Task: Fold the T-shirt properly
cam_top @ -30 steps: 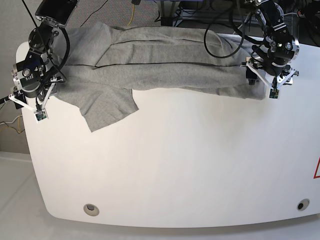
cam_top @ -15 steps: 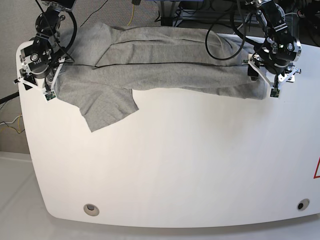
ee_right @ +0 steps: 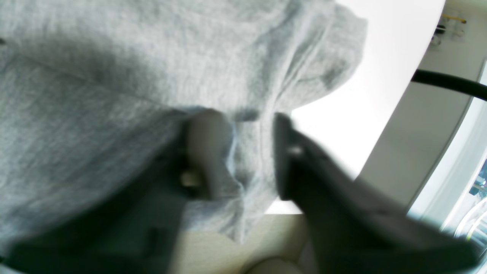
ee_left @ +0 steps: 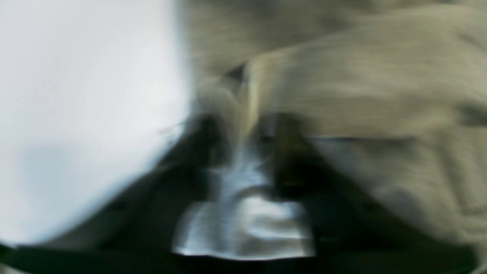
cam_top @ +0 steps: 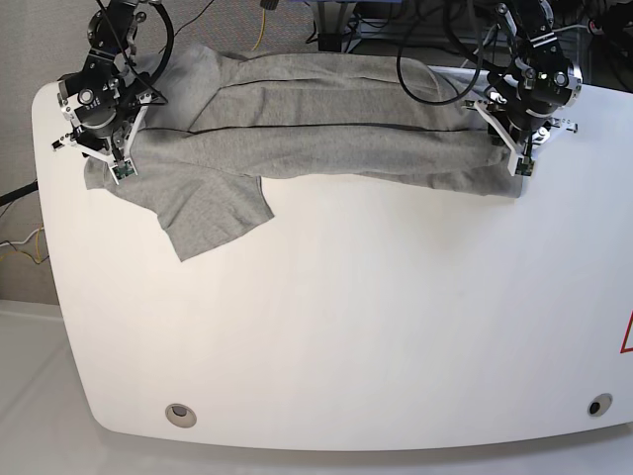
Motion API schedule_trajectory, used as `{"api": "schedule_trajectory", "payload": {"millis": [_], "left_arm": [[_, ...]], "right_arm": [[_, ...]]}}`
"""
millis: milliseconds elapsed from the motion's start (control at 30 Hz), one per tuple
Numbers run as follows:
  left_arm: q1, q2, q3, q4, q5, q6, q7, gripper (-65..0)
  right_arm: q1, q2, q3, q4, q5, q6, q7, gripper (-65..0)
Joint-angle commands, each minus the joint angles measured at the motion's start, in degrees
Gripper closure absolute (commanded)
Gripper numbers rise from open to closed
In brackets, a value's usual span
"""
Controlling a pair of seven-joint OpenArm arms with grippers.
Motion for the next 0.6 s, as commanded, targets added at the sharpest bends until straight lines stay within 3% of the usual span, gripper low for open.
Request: {"api": "schedule_trajectory", "payload": {"millis": [0,567], "left_arm": [[-0.4,-0.5,-0.3,1.5,0.4,0.5,-1.4,0.0],[0.8,-0.5,-0.2,1.3,0.3,0.5,-1.7,-0.5]], "right_arm": [[0.5,0.9,0.5,1.2,-0.4,-0.1,0.2,-1.4],[-1.5,-0.5,0.3,0.6,-0.3,-0.1,1.6,-1.3]]}}
